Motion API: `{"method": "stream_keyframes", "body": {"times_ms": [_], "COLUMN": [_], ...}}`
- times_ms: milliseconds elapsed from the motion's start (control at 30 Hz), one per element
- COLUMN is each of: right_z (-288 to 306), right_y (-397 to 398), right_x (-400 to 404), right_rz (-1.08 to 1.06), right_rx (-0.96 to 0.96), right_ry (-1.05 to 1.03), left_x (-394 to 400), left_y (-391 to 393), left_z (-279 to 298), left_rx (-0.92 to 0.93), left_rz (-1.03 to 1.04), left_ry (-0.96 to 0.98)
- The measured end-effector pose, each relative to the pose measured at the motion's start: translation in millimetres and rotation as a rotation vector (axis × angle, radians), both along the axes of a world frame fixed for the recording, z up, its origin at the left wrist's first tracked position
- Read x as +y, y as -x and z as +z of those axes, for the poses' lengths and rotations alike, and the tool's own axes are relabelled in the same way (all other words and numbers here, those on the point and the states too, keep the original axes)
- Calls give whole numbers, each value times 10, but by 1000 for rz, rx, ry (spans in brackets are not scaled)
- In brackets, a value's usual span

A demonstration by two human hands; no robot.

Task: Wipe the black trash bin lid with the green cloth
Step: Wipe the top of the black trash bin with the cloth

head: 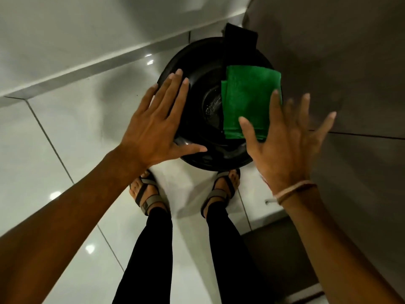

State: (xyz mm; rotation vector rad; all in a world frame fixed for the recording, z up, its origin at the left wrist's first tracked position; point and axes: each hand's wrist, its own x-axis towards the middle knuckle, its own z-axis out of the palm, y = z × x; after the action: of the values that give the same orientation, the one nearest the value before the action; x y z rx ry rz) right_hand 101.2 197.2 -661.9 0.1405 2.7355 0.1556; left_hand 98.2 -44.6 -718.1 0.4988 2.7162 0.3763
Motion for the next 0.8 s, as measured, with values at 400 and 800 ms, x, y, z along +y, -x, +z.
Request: {"method": "stream_keyframes", "body": {"times_ms": [400,800], "right_z": [-475,-673], "right_y": [415,-185], "right_x": [-183,-422], "right_rz": [127,383], "right_rx": [96,256], "right_ry": [218,253], "left_x": [45,12], "left_y": [173,217], "left_z": [-243,-349], "left_rx": [-53,-90], "left_rz": [75,145], "left_ry": [-124,-221]}}
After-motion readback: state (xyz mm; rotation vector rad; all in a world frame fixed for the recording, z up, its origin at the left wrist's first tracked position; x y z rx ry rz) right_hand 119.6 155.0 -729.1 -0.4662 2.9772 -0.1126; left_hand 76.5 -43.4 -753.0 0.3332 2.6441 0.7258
